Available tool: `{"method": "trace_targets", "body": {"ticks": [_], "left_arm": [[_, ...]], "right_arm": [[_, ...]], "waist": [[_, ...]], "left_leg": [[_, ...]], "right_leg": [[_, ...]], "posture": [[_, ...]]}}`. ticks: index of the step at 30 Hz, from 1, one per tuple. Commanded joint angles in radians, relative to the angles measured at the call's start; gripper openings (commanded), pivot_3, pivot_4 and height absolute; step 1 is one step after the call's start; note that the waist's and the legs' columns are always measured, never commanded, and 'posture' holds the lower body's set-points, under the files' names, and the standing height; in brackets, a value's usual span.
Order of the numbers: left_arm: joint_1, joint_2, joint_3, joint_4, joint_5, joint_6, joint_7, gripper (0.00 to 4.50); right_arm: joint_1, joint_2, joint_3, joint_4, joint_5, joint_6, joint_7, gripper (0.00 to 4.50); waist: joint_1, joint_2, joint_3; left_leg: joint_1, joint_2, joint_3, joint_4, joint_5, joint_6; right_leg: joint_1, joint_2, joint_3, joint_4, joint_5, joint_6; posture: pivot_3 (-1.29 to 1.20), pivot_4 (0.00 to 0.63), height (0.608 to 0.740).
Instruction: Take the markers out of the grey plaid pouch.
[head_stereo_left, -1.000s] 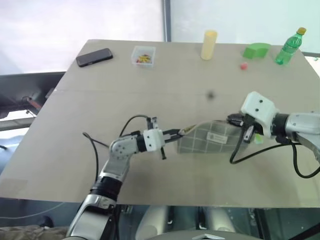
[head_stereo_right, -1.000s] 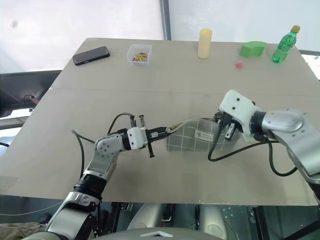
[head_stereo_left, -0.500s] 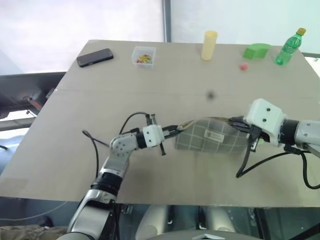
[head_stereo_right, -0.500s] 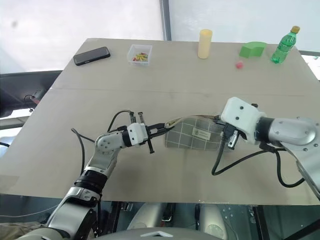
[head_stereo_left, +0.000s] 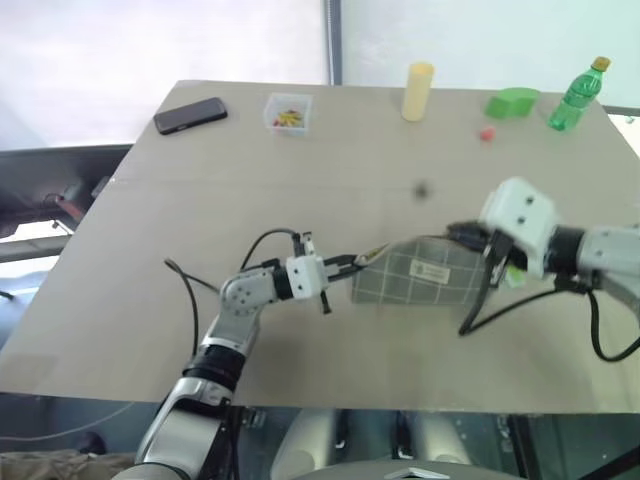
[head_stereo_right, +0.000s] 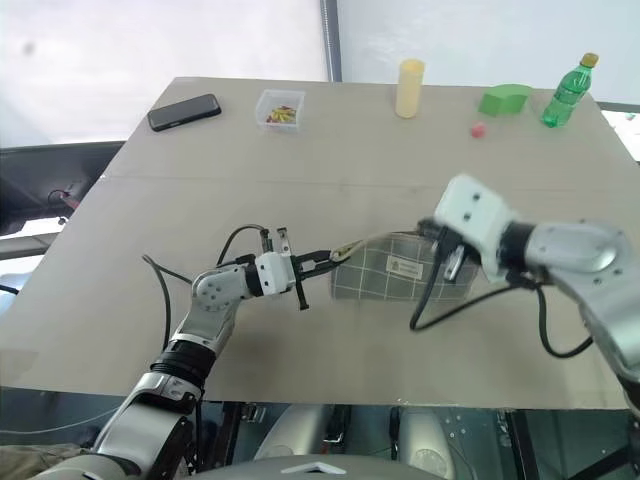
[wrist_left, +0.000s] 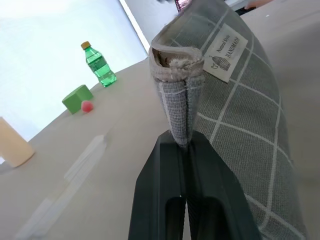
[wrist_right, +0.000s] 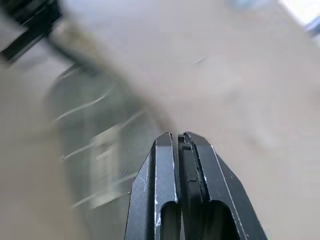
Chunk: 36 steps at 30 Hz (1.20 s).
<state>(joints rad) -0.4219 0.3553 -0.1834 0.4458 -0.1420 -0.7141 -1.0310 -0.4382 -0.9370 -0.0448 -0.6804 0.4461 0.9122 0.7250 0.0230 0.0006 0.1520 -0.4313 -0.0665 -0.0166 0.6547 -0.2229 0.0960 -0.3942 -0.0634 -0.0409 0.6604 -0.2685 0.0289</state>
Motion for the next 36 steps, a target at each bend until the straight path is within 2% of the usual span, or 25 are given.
{"method": "trace_targets", "body": {"ticks": [1,5,11,14,20,26,36], "left_arm": [[0.024,-0.002,-0.018,-0.005,0.009,-0.037,0.004,0.00],[0.037,-0.004,-0.027,-0.016,0.011,-0.042,0.018,0.00],[0.039,-0.001,-0.034,-0.031,0.013,-0.040,0.029,0.00],[0.041,0.002,-0.040,-0.047,0.016,-0.039,0.030,0.00],[0.029,0.012,-0.052,-0.074,0.025,-0.037,0.023,0.00],[0.012,0.012,-0.059,-0.109,0.014,0.003,0.031,0.00],[0.017,0.004,-0.059,-0.155,0.019,0.057,0.055,0.00]], "right_arm": [[-0.008,-0.033,-0.030,0.023,-0.007,-0.023,0.018,0.19],[0.060,-0.122,0.022,0.041,-0.057,-0.111,0.105,0.19],[0.135,-0.173,0.061,-0.006,-0.057,-0.165,0.195,0.19],[0.120,-0.142,0.074,-0.002,-0.071,-0.171,0.164,0.19],[-0.016,-0.067,0.056,0.092,-0.096,-0.136,0.084,0.19],[0.053,-0.140,0.117,0.102,-0.163,-0.206,0.161,0.19],[0.113,-0.155,0.040,0.025,-0.078,-0.194,0.231,0.19]], "waist": [[0.000,0.000,0.000],[0.000,0.000,0.000],[-0.006,0.000,0.000],[-0.006,0.000,0.000],[-0.006,0.000,0.000],[0.002,0.000,0.000],[-0.006,0.000,0.000]], "left_leg": [[0.000,0.000,0.000,-0.001,0.000,0.000],[0.000,0.000,0.000,-0.002,0.000,0.000],[0.000,0.000,0.000,-0.001,-0.002,0.003],[0.001,0.000,0.000,-0.001,-0.003,0.004],[0.000,0.000,0.000,0.000,0.000,0.000],[0.000,0.000,0.000,-0.001,0.000,0.000],[0.000,0.000,0.000,0.000,-0.001,0.001]], "right_leg": [[0.000,0.000,0.000,-0.001,0.000,0.000],[0.000,0.000,0.000,-0.002,0.000,0.000],[0.000,0.000,0.000,0.000,0.000,0.000],[0.000,0.000,0.000,0.000,0.000,0.000],[0.000,0.000,0.001,0.001,0.000,0.000],[0.000,0.000,0.000,-0.001,0.000,0.000],[0.000,0.000,0.001,0.001,0.000,0.000]], "posture": [[0.00,0.150,0.740],[0.00,0.150,0.740],[0.00,0.150,0.740],[0.00,0.150,0.740],[0.00,0.150,0.740],[0.00,0.150,0.740],[0.00,0.150,0.740]]}}
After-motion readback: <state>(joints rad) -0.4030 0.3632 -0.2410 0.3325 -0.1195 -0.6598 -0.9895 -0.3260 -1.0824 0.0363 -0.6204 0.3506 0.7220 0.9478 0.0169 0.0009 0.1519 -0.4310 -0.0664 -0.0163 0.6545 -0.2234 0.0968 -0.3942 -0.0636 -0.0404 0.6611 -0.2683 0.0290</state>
